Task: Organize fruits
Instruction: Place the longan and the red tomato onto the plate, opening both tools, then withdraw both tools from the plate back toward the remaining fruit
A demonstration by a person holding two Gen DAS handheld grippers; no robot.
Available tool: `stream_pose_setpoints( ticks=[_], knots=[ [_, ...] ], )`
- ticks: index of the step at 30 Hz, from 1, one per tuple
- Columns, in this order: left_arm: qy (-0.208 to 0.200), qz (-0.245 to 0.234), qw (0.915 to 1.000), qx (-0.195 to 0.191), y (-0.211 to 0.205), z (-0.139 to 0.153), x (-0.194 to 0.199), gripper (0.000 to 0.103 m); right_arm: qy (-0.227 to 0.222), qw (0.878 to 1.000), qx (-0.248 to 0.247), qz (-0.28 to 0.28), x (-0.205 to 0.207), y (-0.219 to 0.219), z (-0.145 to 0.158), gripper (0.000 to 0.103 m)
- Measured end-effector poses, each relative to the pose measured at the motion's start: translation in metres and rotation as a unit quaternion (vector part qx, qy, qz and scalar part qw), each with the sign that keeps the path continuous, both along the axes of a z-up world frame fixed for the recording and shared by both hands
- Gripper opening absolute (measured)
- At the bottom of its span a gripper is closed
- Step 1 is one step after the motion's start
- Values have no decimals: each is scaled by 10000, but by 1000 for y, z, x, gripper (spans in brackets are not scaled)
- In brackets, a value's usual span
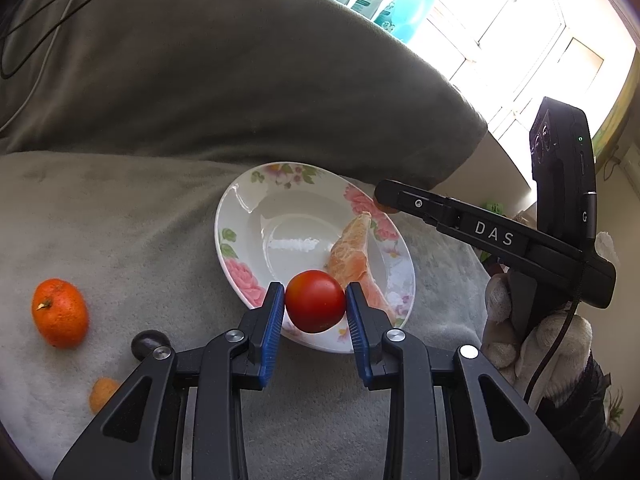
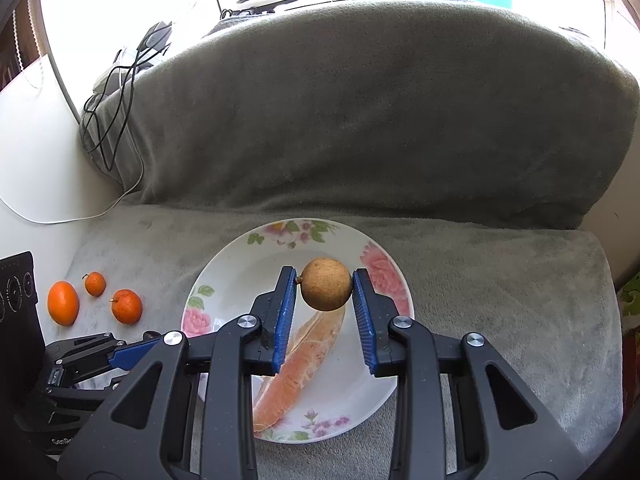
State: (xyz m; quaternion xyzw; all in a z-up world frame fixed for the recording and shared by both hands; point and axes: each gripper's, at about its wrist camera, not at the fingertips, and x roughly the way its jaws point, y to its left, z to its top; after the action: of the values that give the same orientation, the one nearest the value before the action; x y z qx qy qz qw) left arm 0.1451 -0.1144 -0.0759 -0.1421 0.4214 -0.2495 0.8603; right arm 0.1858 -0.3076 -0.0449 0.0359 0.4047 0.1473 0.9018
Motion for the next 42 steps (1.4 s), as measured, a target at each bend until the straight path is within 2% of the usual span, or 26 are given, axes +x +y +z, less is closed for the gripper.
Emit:
stream_pose_setpoints(
  ticks=[1,2,3,4,5,7,9,15,17,28,42],
  knots=[
    [-1,-18,10000,-8,0,0,0,30,2,10000,3,-3,0,0,0,31],
    [0,-15,10000,-2,-1,-1,0,30,2,10000,10,-5,0,0,1,44],
    [-4,-9,10000,7,-1,-1,0,34,-18,10000,16,-14,0,1,1,53],
    [-6,-6,10000,13,-1,-1,0,39,-67,10000,18,-42,-2,0,2,68],
    [-18,-1,10000,6,-1,-1,-1,46,-102,9999,17,-63,-3,0,3,71],
    [-60,-14,10000,14,-1,1,-2,47,-111,9999,37,-74,-3,0,5,71],
    [-97,-4,9999,60,-2,3,-2,62,-119,9999,26,-108,-3,0,6,73],
    [-191,16,9997,159,-3,7,-7,70,-131,9998,61,-106,-5,1,7,77],
    [-178,26,9997,179,-3,7,-8,70,-200,9997,95,-119,-7,1,8,92],
    [-307,51,9990,310,3,17,-20,71,-375,9990,206,-98,-22,5,24,93],
    [-409,396,9978,343,42,29,-26,71,-507,9977,435,52,-50,14,40,93]
  ],
)
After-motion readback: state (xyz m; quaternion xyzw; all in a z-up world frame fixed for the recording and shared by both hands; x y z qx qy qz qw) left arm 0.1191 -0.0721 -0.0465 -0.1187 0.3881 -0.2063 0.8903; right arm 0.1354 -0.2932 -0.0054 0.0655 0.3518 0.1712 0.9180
